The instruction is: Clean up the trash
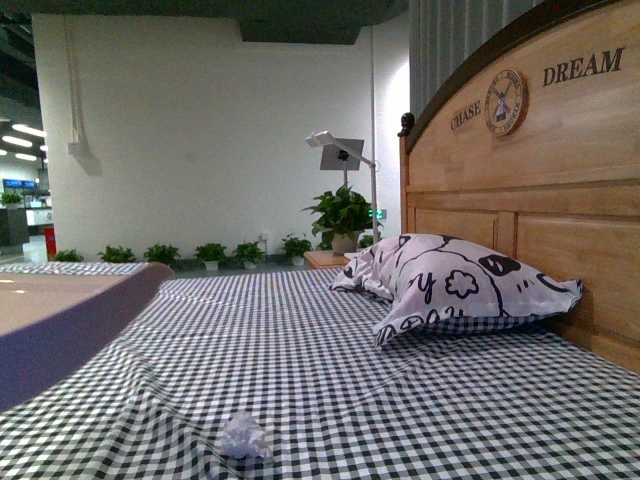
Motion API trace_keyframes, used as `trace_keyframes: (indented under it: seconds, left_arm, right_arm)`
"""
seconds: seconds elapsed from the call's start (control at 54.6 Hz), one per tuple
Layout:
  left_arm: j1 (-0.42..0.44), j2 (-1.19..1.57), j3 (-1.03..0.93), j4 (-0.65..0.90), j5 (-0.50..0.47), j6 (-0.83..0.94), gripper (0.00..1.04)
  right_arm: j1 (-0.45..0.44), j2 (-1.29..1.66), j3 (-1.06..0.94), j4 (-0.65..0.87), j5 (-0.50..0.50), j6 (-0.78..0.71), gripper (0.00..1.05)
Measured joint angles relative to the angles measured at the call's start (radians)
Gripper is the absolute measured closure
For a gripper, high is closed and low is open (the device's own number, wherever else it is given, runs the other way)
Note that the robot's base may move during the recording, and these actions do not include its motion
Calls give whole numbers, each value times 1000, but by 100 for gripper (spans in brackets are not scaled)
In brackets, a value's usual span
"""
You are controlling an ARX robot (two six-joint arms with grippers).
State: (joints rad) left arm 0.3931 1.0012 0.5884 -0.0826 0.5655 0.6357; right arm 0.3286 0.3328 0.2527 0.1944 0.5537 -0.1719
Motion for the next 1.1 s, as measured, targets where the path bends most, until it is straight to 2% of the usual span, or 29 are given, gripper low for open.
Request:
trace_keyframes:
  seconds: [0.311,0.604,0.787,1.098]
  left_arm:
    - [-14,237,57,-73,14,306,79]
    - [-45,354,157,-126,37,380,79]
    - [-43,439,217,-198,25,432,79]
    - [-40,537,288,-227,7,469,79]
  right_arm:
    - [0,0,0,0,0,0,84]
    - [0,0,0,0,0,0,84]
    - [0,0,0,0,0,0,84]
    - [0,0,0,0,0,0,84]
